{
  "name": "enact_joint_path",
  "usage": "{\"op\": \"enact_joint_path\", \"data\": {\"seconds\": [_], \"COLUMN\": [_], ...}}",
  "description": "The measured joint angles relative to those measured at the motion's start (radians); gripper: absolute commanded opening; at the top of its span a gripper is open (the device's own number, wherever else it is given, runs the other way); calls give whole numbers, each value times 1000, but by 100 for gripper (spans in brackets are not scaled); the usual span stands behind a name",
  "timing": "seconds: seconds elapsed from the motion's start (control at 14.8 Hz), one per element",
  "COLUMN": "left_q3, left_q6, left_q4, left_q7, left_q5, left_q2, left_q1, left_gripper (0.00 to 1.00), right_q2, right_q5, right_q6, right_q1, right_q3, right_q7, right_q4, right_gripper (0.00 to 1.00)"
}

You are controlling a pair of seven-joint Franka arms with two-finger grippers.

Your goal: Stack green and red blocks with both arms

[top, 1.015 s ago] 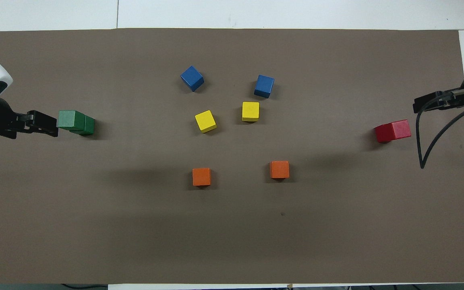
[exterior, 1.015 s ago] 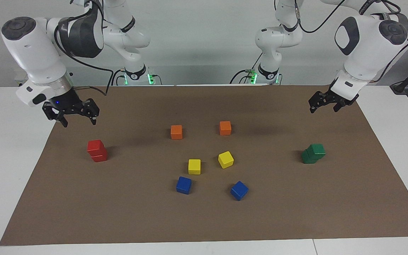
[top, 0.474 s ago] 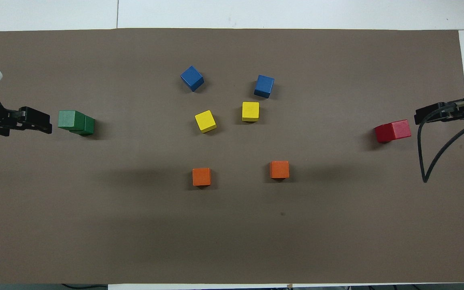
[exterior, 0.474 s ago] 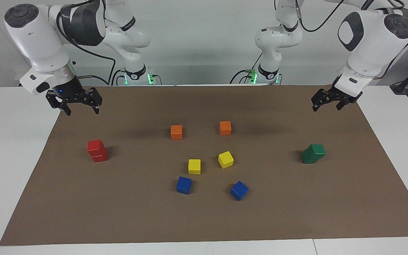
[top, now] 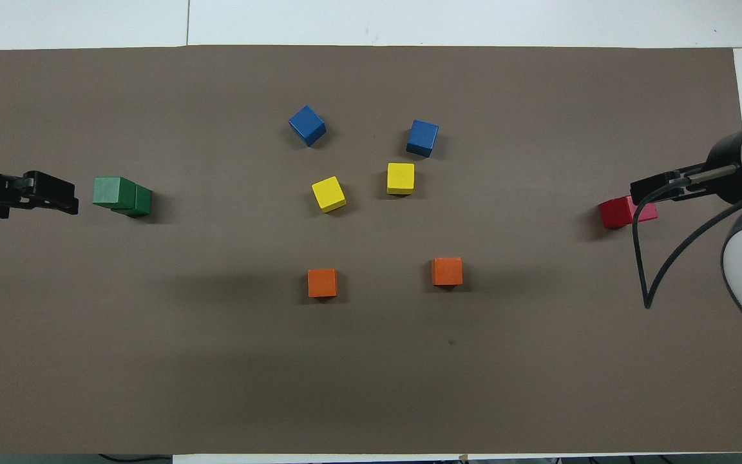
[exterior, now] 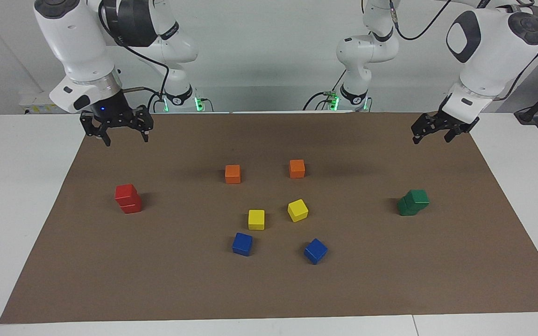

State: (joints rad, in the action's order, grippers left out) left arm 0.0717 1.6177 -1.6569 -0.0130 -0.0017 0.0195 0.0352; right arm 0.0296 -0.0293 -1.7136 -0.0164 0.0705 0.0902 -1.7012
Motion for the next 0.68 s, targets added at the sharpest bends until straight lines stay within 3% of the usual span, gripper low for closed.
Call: {"op": "enact_joint_path", "data": {"seconds": [0.68], "left_q3": [14], "left_q6": [-49], "left_q4": [34], "left_q7": [-3], "left_q5": [0], "left_q2": [0], "left_q1": [1], "left_gripper": [100], "right_q2": [3], "right_q5": [-1], "right_q6": [49], "right_q1": [24], "right_q3": [-78], "right_q7": [-1], "right_q4": [7], "right_gripper": [100]}}
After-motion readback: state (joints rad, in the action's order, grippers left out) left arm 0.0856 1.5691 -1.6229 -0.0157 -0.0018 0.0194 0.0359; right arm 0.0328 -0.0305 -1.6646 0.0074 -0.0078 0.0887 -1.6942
